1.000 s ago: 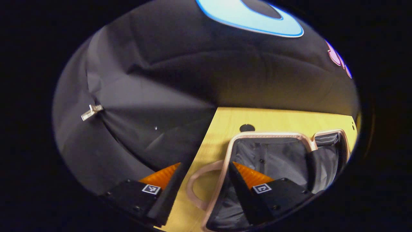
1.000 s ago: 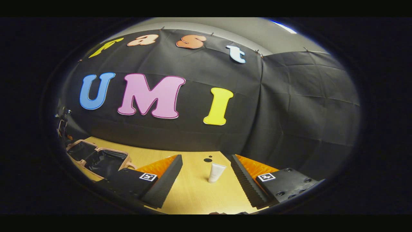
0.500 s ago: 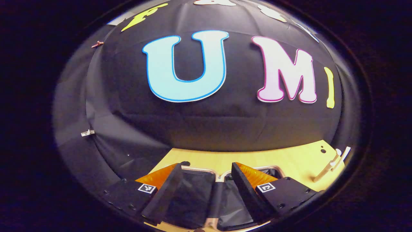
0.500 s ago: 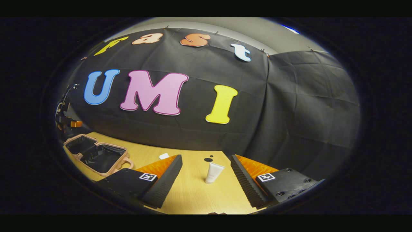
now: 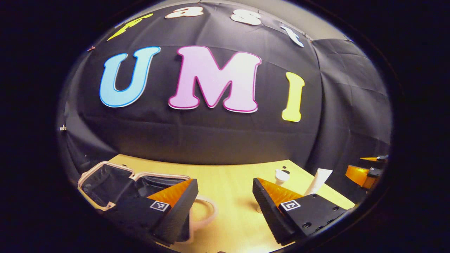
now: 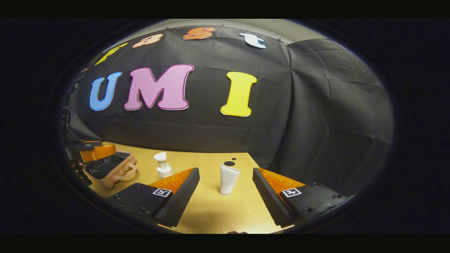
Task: First open the suitcase, pack the skin care products into it, and then close the suitcase.
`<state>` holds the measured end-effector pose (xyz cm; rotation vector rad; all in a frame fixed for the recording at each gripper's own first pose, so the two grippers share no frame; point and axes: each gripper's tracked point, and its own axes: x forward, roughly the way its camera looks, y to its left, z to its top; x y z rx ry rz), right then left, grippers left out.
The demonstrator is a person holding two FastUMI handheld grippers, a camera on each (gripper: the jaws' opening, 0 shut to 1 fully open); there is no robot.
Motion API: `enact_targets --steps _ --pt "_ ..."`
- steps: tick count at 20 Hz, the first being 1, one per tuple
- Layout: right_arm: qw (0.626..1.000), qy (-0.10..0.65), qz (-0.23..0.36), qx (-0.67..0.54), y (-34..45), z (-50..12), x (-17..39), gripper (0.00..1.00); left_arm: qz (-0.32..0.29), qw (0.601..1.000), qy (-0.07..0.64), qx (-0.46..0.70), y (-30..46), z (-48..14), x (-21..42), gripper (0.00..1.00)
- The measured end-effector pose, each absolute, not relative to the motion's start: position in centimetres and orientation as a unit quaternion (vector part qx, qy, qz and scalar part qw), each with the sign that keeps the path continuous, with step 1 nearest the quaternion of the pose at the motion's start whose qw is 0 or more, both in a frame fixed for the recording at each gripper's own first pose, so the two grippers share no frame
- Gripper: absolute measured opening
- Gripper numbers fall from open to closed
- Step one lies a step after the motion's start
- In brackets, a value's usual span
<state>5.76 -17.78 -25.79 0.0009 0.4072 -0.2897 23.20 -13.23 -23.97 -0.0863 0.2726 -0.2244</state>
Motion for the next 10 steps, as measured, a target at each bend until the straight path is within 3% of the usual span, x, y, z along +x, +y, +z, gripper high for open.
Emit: enact_targets --steps 5,10 --pt "0.966 0.224 -0.127 0.003 -19.3 -30.8 6.6 0.98 -0.166 0.971 0.172 -0.026 -22.4 -30.7 23.9 0.99" --pt "0.962 0.235 -0.138 0.019 -21.1 -33.8 7.2 0.97 -0.172 0.965 0.199 -0.016 -26.6 -36.2 27.6 0.98"
